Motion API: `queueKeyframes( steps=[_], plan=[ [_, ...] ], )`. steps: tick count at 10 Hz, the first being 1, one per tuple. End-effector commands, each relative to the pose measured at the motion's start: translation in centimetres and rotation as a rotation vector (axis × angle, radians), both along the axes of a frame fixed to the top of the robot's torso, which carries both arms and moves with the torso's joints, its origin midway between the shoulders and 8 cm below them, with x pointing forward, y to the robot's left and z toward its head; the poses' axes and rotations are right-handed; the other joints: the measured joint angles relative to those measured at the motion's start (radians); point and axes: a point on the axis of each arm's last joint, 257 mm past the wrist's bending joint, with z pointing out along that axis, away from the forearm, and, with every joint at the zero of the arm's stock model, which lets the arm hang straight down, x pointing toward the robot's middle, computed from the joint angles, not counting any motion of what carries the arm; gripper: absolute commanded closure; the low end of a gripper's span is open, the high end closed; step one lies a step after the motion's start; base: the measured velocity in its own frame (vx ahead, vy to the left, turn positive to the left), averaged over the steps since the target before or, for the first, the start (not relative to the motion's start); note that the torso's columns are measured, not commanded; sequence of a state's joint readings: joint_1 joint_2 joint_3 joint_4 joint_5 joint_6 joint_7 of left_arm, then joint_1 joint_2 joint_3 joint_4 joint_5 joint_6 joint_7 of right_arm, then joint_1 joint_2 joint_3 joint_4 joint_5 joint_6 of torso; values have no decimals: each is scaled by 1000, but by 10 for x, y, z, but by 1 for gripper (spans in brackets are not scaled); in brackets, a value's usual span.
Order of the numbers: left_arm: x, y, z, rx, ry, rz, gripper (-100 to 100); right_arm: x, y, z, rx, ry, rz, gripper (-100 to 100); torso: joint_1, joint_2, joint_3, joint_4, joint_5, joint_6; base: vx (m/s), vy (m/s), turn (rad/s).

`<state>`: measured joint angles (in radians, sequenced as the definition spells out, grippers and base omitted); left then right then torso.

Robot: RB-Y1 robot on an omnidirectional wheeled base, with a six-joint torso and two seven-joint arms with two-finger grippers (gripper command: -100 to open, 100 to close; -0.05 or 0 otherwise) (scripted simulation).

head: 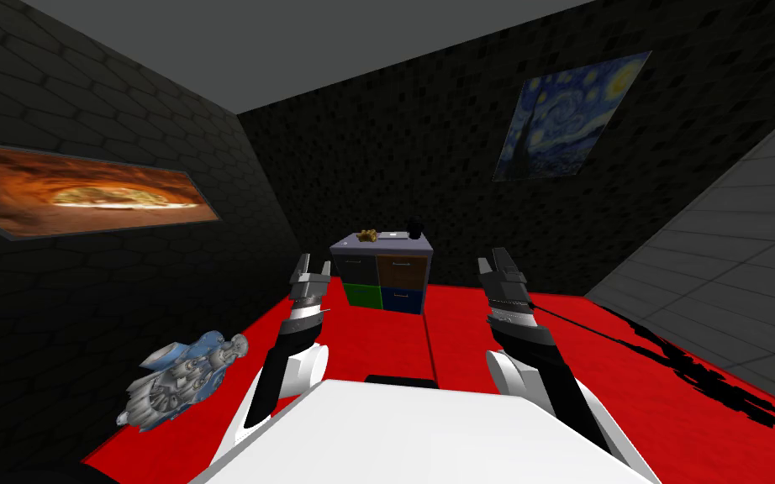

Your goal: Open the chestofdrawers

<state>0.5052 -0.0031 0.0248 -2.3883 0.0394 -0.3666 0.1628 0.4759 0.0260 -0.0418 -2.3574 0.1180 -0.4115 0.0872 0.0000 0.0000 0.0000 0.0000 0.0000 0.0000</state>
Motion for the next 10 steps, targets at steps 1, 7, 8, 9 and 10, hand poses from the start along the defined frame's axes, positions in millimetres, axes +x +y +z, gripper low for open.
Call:
queueKeyframes(
  steps=[1, 7, 8, 9, 10],
  plan=[
    [0, 0, 0, 0, 0, 0, 0, 0, 0, 0, 0, 0, 0, 0, 0, 40, -82, 41, 0, 0, 0, 0, 0],
    [0, 0, 0, 0, 0, 0, 0, 0, 0, 0, 0, 0, 0, 0, 0, 470, -939, 470, 0, 0, 0, 0, 0],
    [0, 0, 0, 0, 0, 0, 0, 0, 0, 0, 0, 0, 0, 0, 0, 544, -1087, 544, 0, 0, 0, 0, 0],
    [0, 0, 0, 0, 0, 0, 0, 0, 0, 0, 0, 0, 0, 0, 0, 618, -1234, 617, 0, 0, 0, 0, 0],
    [3, -4, -3, 28, 11, -15, -100, 0, 0, 0, 0, 0, 0, 0, 0, 691, -1382, 691, 0, 0, 18, -8, -10]
  ],
)
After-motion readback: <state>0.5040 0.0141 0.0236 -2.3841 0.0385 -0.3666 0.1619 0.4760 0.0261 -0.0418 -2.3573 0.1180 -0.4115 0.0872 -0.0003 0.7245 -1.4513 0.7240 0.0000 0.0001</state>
